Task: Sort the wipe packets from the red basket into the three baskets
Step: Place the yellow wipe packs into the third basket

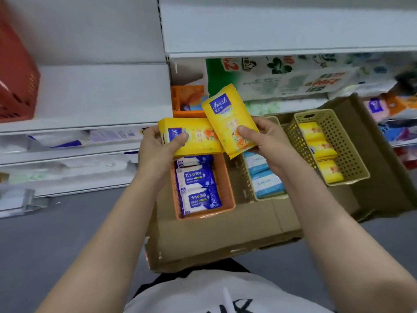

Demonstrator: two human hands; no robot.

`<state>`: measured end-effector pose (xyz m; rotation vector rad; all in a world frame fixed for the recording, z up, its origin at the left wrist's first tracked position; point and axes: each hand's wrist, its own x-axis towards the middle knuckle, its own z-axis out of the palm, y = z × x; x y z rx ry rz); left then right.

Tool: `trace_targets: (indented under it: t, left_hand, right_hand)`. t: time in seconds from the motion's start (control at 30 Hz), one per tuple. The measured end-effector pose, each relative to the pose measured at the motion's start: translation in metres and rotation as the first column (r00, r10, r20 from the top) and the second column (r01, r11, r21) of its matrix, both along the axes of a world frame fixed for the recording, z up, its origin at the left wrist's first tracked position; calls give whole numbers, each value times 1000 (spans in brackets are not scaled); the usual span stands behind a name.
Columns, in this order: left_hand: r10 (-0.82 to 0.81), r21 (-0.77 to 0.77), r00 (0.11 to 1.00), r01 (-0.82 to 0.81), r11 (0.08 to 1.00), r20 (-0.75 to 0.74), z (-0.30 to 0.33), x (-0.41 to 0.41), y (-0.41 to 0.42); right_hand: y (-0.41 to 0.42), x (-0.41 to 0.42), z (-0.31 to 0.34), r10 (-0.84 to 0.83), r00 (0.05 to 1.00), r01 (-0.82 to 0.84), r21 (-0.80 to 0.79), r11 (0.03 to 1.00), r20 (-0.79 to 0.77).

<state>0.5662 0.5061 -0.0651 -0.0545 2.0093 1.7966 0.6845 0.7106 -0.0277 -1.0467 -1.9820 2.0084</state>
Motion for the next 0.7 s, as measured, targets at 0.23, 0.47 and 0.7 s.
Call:
trace_targets:
  t: [0.23, 0.47, 0.7]
  left_hand:
    - [-155, 35, 985, 153, 988, 81, -8, 13, 47]
    - [-206, 59, 978, 204, 977, 42, -1, 51, 121]
    - [-79, 50, 997, 79, 996, -6, -13, 83, 228]
  right_hand:
    - [26, 48, 2, -140, 990, 140, 6, 990, 26]
    - [92, 92, 18, -217, 976, 217, 43, 975, -6]
    - [230, 119, -4, -168, 985, 168, 7, 986, -34]
